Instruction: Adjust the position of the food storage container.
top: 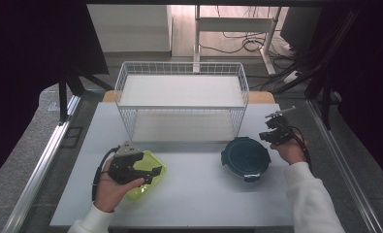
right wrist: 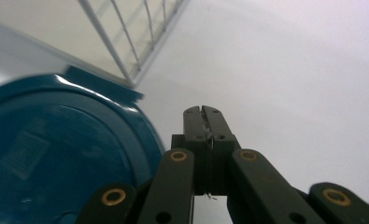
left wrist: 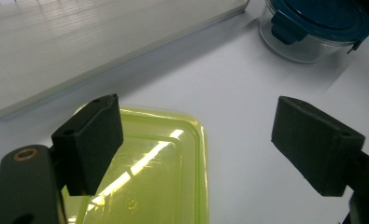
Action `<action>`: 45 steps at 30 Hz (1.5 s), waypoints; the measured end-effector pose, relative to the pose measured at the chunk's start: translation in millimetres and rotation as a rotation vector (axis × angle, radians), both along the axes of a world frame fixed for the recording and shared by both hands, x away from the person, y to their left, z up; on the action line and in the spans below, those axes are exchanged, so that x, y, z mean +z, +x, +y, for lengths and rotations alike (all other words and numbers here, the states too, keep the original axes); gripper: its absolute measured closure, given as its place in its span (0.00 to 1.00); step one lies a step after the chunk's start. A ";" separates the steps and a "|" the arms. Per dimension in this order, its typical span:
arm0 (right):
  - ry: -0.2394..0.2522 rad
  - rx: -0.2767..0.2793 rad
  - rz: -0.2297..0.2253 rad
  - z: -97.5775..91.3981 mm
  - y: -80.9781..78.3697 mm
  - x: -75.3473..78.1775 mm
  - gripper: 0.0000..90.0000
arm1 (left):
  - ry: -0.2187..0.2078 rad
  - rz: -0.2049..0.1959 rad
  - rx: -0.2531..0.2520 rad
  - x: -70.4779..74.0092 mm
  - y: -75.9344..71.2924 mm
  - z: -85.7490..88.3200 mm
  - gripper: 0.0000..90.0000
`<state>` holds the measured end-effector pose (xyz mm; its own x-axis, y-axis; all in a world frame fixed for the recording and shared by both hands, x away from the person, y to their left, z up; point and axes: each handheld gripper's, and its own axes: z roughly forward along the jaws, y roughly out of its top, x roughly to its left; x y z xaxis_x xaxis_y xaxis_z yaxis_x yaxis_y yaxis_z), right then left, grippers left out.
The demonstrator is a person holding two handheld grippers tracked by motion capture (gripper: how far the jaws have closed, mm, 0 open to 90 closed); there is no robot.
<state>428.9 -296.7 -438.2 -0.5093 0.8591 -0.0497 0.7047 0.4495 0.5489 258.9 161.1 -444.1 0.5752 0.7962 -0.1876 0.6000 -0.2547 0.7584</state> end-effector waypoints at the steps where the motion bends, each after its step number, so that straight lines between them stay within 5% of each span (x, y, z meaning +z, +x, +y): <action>1: -0.006 0.002 0.008 0.0 1.9 -1.8 0.99 | -0.001 -0.001 0.001 0.0 0.0 0.4 0.18; 8: -0.068 0.052 0.085 5.3 7.1 -16.5 0.99 | 0.003 0.004 -0.009 -1.9 1.4 0.9 0.18; 10: -0.111 0.061 0.083 9.2 6.5 -19.3 0.99 | 0.003 0.005 -0.010 -2.3 1.8 0.9 0.18; 21: -0.157 0.099 0.080 23.2 -7.5 -20.2 0.99 | 0.000 0.017 -0.011 -4.5 3.9 1.6 0.18; 32: -0.143 0.204 0.074 55.1 -36.3 -23.1 0.99 | 0.009 0.010 -0.008 -4.2 3.3 -0.7 0.18; 45: -0.121 0.240 0.072 73.5 -54.4 -30.4 0.99 | 0.017 0.015 -0.005 -6.7 4.9 -0.8 0.18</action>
